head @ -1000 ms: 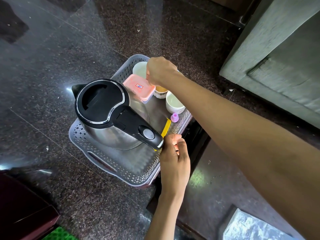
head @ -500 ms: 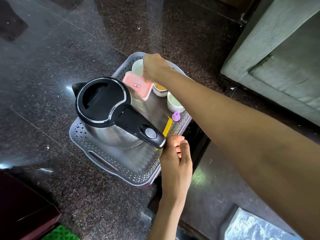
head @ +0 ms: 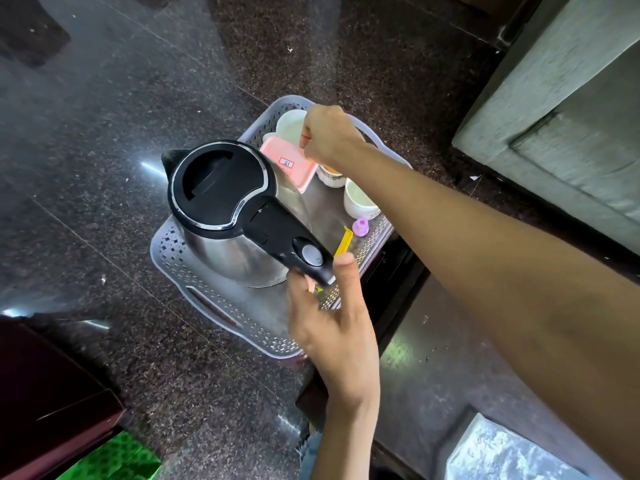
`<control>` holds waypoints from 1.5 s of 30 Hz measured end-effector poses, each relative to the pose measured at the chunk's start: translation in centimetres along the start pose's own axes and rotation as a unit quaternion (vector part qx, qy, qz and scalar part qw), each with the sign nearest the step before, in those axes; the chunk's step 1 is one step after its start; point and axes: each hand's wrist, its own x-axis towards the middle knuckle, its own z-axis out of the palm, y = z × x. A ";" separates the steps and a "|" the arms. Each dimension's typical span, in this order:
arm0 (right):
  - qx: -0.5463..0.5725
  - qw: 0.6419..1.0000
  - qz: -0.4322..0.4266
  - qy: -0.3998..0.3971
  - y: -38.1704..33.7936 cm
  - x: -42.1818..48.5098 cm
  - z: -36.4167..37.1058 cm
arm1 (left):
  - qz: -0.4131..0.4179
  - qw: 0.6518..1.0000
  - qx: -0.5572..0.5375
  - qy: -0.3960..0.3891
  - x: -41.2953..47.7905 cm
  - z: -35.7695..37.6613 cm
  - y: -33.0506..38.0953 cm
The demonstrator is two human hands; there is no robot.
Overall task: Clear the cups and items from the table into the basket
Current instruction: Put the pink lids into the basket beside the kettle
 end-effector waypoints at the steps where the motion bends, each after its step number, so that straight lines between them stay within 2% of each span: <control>1: 0.006 1.000 0.003 0.006 0.0 -0.1 0.1 | 0.000 1.000 -0.004 -0.012 0.3 0.1 0.1; 5: 0.018 1.000 0.001 0.019 0.2 -0.6 0.1 | -0.070 0.992 -0.102 -0.009 1.9 1.0 0.8; 9: 0.046 0.998 0.004 0.033 0.4 -1.1 0.3 | -0.045 0.991 -0.123 0.037 2.7 1.4 0.5; 12: 0.064 0.997 0.012 0.044 0.7 -1.4 1.0 | -0.019 0.986 -0.131 0.103 2.9 1.3 -0.1; 16: 0.079 0.995 0.015 0.053 1.0 -1.8 1.4 | 0.011 0.986 -0.076 0.150 3.2 0.5 -0.1; 20: 0.064 0.996 0.017 0.056 0.9 -2.0 2.0 | 0.020 0.991 -0.026 0.131 2.7 -0.4 -0.5; 25: 0.046 0.997 0.024 0.054 0.5 -2.2 2.5 | 0.044 0.991 -0.028 0.120 2.2 -0.8 -0.6; 31: -0.066 0.995 0.036 0.062 -0.4 -2.6 3.7 | 0.078 0.992 -0.012 0.103 1.7 -1.0 -1.7; 35: -0.099 0.992 0.055 0.063 -0.8 -3.0 4.4 | 0.087 0.990 0.011 0.106 1.8 -1.1 -1.9; 45: -0.150 0.985 0.063 0.061 -1.8 -3.3 4.7 | 0.097 0.994 -0.012 0.054 1.9 -1.6 -1.6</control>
